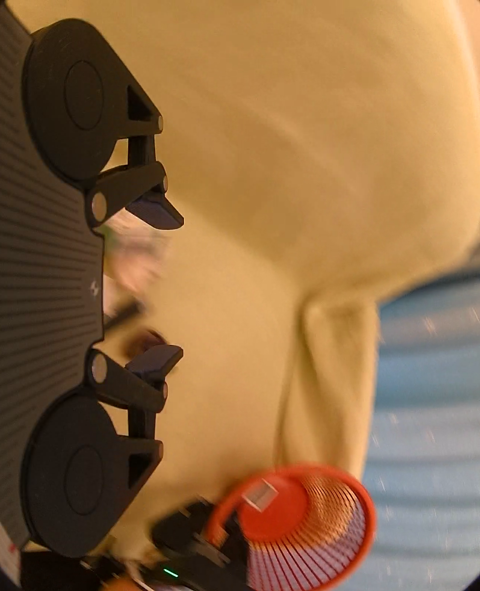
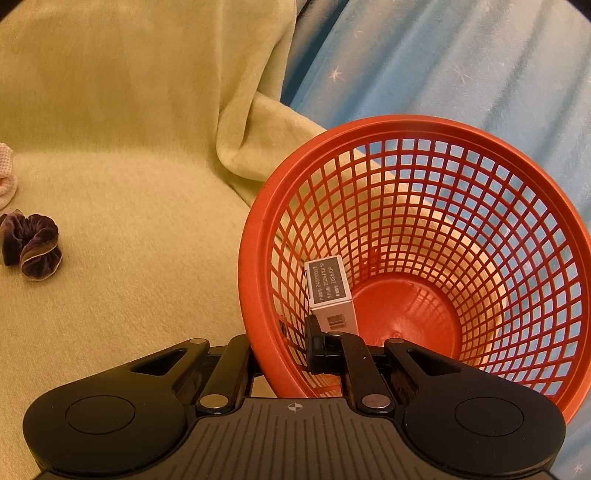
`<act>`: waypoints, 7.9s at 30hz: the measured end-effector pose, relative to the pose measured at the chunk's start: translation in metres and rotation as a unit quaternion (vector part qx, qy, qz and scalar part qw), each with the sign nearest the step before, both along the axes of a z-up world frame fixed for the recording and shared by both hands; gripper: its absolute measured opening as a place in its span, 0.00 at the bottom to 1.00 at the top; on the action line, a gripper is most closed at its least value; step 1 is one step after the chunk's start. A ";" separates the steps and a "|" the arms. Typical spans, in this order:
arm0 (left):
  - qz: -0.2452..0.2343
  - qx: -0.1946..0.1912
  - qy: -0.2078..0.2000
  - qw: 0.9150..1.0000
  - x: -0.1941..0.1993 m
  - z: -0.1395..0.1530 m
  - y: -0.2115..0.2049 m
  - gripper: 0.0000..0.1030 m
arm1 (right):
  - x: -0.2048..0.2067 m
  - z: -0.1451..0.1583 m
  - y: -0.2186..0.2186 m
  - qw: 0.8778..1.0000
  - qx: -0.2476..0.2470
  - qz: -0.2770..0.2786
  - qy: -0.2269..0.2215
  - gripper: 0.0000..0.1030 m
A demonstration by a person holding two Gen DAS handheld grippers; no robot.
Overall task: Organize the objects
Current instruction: 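Grasp the blue-labelled clear plastic box with the left tool, then carry the blue-labelled box with the left tool into the basket and release, then return the left tool to the pile and grasp the clear plastic cup, then carry the clear cup with the left tool into the basket and release, then move the open left tool back toward the remaining items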
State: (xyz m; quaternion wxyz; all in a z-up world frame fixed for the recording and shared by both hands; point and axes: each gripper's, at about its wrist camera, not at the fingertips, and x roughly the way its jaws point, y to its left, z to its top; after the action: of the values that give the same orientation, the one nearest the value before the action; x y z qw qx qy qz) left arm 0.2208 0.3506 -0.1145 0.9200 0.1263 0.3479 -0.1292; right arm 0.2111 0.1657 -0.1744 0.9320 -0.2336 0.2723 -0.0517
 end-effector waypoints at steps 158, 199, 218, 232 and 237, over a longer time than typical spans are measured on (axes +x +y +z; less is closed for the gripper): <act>-0.029 0.049 0.099 0.993 -0.035 -0.126 0.069 0.80 | 0.009 -0.008 0.011 0.999 -0.033 0.008 0.041 0.10; 0.046 -0.084 -0.004 0.995 0.005 -0.024 -0.014 0.69 | 0.011 -0.008 0.012 0.999 -0.027 0.007 0.039 0.10; -0.159 -0.135 -0.009 0.978 0.024 0.037 -0.153 0.69 | 0.015 -0.004 0.010 0.999 -0.016 0.004 0.035 0.10; -0.100 -0.141 -0.041 0.984 0.039 0.041 -0.132 0.87 | 0.024 -0.001 0.011 0.999 -0.008 -0.001 0.034 0.09; 0.009 -0.113 -0.038 0.993 0.024 0.028 -0.046 0.87 | 0.025 0.001 0.010 0.999 -0.002 -0.003 0.033 0.10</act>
State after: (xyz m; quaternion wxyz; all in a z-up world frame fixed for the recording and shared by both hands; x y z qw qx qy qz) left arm 0.2449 0.3051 -0.0870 0.9421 0.0226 0.2970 -0.1542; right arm 0.2365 0.1755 -0.1734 0.9218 -0.2362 0.3035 -0.0478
